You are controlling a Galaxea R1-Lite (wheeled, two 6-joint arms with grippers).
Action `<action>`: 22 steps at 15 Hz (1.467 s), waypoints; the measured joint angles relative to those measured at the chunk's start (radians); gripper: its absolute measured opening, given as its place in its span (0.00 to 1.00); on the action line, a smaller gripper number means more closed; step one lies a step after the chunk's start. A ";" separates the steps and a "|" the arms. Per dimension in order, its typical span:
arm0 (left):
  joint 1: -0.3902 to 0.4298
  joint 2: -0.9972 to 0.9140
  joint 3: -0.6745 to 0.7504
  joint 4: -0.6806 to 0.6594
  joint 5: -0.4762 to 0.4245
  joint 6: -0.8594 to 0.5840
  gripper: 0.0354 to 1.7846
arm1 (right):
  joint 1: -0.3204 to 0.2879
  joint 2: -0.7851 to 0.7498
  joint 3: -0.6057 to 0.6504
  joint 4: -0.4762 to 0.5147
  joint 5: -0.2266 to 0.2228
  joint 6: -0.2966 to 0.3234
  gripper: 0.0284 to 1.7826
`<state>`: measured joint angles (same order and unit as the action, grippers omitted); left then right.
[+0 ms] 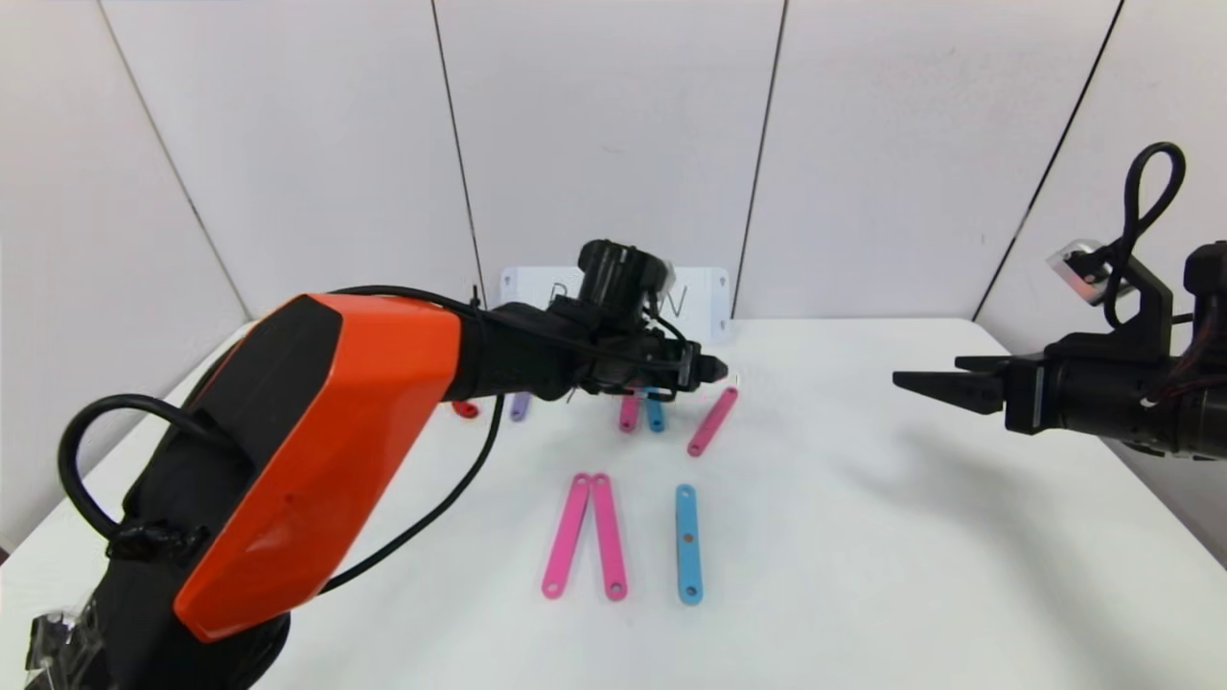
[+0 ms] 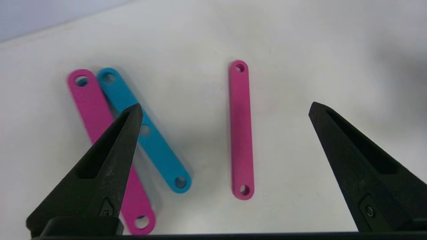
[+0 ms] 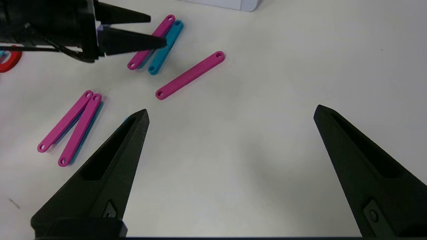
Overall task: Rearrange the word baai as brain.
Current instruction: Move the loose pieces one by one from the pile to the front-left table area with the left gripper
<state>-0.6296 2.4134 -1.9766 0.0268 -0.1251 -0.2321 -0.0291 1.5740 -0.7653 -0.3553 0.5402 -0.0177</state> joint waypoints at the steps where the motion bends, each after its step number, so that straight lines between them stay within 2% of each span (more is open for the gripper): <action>1: 0.021 -0.022 0.001 0.024 0.002 0.005 0.97 | -0.001 0.001 0.000 -0.001 0.001 0.001 0.97; 6: 0.089 -0.111 0.006 0.187 0.074 0.030 0.97 | -0.002 0.005 -0.006 -0.001 -0.002 0.005 0.97; 10: 0.117 -0.165 0.039 0.301 0.172 0.052 0.97 | -0.001 0.008 -0.006 -0.001 -0.003 0.003 0.97; 13: 0.162 -0.206 0.089 0.331 0.221 0.056 0.97 | 0.002 0.012 -0.003 -0.001 -0.004 0.001 0.97; 22: 0.455 -0.262 0.108 0.443 0.220 0.163 0.97 | 0.010 0.017 0.003 -0.001 -0.004 0.000 0.97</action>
<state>-0.1749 2.1517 -1.8689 0.4694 0.0947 -0.0687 -0.0187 1.5909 -0.7626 -0.3564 0.5364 -0.0181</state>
